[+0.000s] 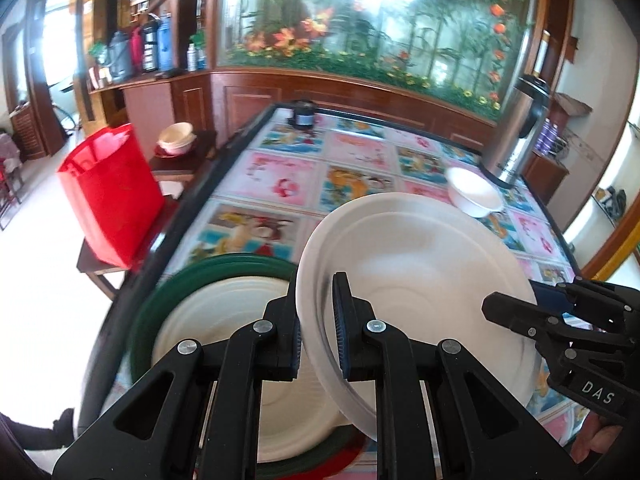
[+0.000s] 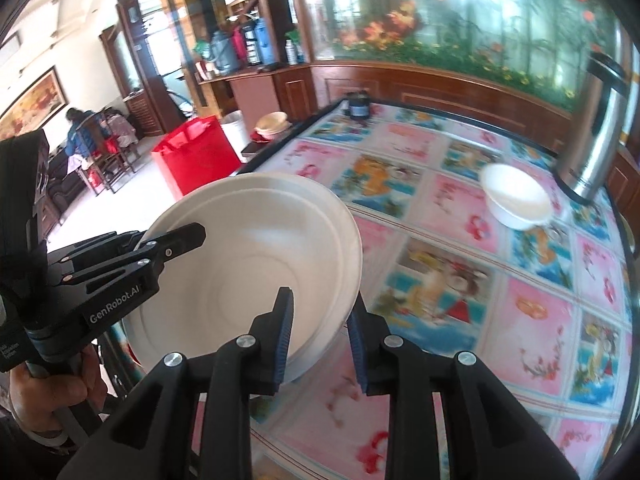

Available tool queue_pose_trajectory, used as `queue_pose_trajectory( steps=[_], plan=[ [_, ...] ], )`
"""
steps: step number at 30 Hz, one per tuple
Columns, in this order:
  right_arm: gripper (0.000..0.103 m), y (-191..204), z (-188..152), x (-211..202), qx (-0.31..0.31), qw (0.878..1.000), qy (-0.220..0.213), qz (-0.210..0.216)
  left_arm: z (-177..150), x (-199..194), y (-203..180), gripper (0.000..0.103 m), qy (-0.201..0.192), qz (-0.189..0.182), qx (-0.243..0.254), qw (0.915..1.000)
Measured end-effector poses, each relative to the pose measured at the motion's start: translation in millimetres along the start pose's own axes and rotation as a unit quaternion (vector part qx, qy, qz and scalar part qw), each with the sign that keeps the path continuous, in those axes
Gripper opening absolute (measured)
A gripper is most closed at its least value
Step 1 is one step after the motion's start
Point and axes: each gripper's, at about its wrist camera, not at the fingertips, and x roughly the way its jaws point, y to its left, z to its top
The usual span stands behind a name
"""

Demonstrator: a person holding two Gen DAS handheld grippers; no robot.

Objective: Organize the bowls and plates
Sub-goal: 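Carry the large white bowl over the stack in the green basin, then lower the white bowl into the green basin and open both grippers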

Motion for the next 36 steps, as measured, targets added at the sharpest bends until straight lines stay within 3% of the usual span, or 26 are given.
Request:
queue_pose_trajectory(
  steps=[15,36],
  plan=[
    [0.033,59.9,16.1,49.0,-0.049,0.997,0.039,0.037,-19.5,5.2,74.5,0.013,0.015,0.036,-0.057,0.9976],
    [0.036,71.6,11.1,66.1,-0.053,0.996,0.061,0.042,-30.7,15.6,85.2,0.013,0.019,0.052,-0.061,0.9966]
  ],
)
